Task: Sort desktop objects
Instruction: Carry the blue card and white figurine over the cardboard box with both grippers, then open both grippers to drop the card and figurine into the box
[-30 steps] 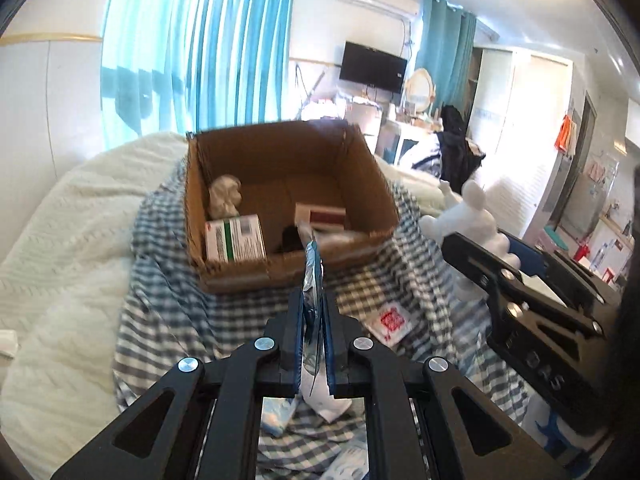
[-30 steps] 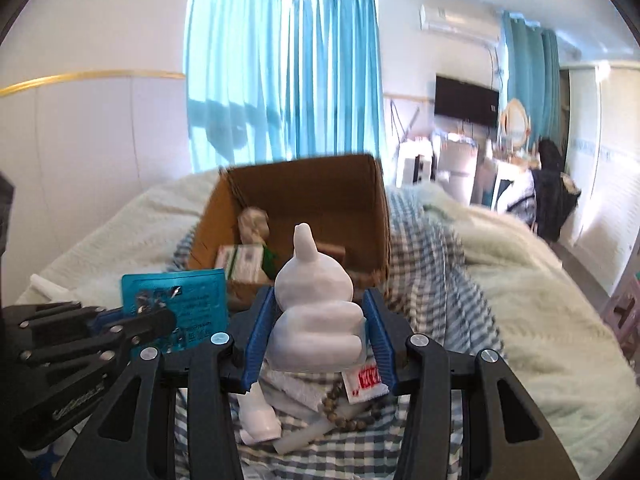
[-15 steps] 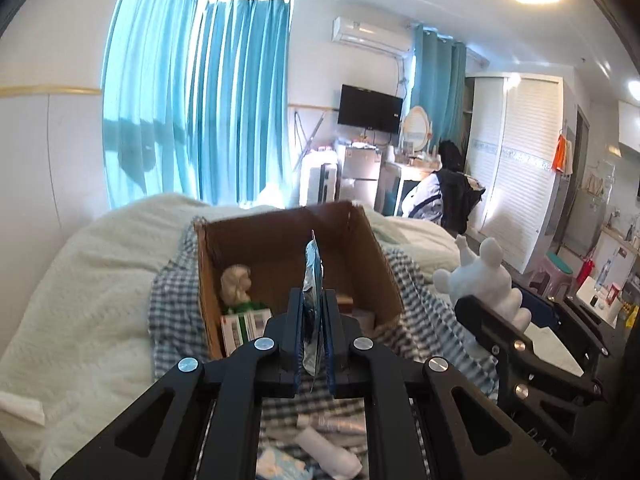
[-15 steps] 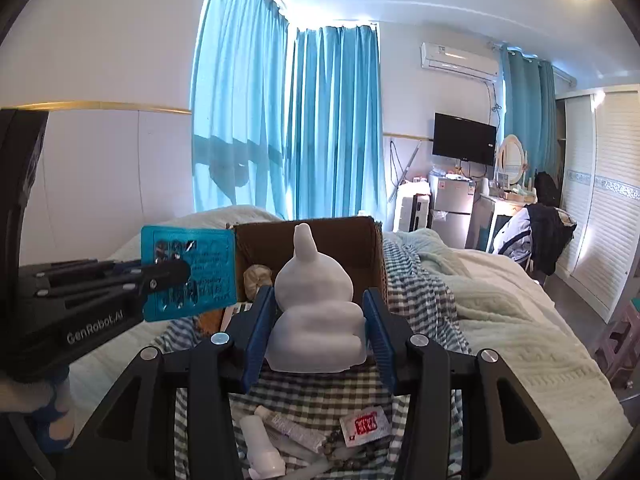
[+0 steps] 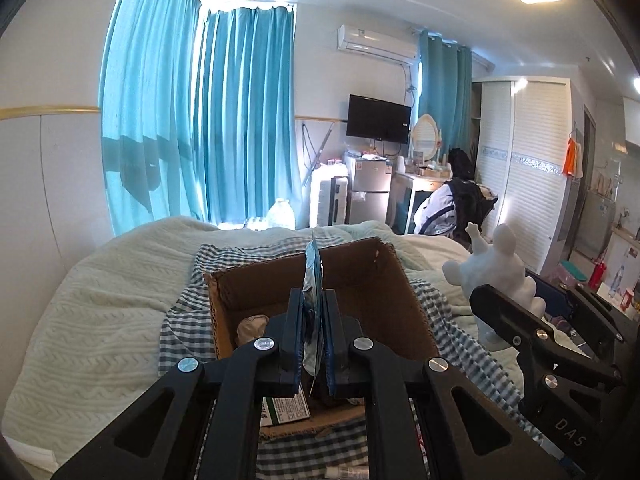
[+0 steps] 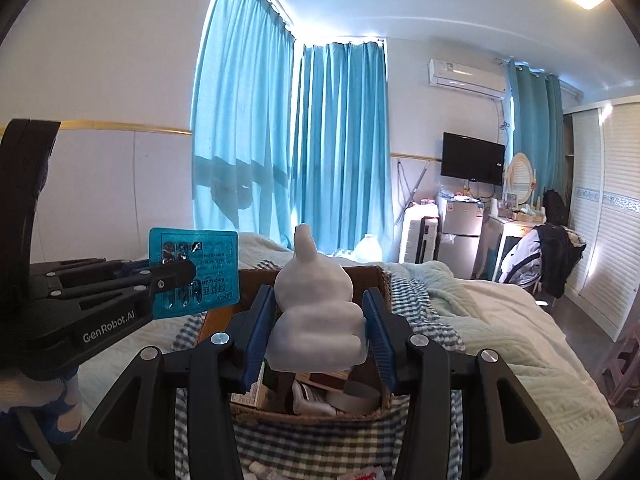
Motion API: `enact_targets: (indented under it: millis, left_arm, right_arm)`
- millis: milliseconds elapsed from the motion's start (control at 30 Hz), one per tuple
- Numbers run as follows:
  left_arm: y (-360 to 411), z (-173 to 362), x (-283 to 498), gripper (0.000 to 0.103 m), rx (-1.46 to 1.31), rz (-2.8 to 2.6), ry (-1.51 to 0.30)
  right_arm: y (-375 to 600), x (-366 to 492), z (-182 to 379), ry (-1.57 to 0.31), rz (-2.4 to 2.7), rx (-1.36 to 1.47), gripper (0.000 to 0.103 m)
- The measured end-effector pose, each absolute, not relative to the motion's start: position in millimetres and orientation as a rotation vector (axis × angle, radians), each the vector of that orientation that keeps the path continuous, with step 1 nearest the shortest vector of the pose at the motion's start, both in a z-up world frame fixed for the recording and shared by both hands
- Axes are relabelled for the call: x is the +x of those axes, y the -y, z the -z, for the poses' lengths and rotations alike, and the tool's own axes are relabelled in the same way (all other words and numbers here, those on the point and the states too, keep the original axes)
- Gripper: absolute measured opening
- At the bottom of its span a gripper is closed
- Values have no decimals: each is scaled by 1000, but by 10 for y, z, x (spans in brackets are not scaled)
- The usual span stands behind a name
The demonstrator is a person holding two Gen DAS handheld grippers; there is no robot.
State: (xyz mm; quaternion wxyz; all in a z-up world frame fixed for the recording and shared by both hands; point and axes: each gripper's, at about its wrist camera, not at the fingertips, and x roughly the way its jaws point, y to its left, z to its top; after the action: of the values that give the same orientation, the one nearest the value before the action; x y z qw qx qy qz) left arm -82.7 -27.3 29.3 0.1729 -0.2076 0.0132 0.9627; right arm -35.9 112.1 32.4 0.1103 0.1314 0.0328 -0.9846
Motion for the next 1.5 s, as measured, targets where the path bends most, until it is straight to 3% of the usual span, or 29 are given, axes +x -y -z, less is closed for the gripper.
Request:
enact_targets:
  millis: [800, 833, 900, 933, 967, 1033, 1233, 1367, 1500]
  left_arm:
    - [-136, 588, -2270, 11, -853, -2685, -107]
    - [-145, 613, -2298, 15, -870, -2684, -107]
    - [-155, 644, -2327, 38, -894, -2686, -97]
    - [-140, 644, -2318, 59, -895, -2698, -81]
    - [-111, 628, -2288, 69, -882, -2722, -60]
    - [-66, 559, -2181, 78, -828, -2745, -32]
    - [-14, 351, -1962, 82, -761, -2797, -46]
    - [49, 175, -1804, 99, -711, -2825, -15]
    - [134, -39, -1625, 102, -670, -2849, 4]
  right_arm:
    - [-1262, -2077, 642, -141, 2810, 774, 45]
    - [-1280, -2119, 669, -133, 2809, 781, 45]
    - [-1304, -2145, 689, -125, 2818, 781, 61]
    - [-1323, -2127, 680, -116, 2813, 762, 66]
    - [-1324, -2094, 653, -112, 2811, 746, 71]
    - [-1373, -2043, 614, -116, 2826, 715, 79]
    - [-1529, -1833, 465, -82, 2885, 667, 85]
    - [-1631, -1680, 335, -42, 2906, 641, 89]
    - [-1680, -1484, 216, -36, 2916, 628, 95]
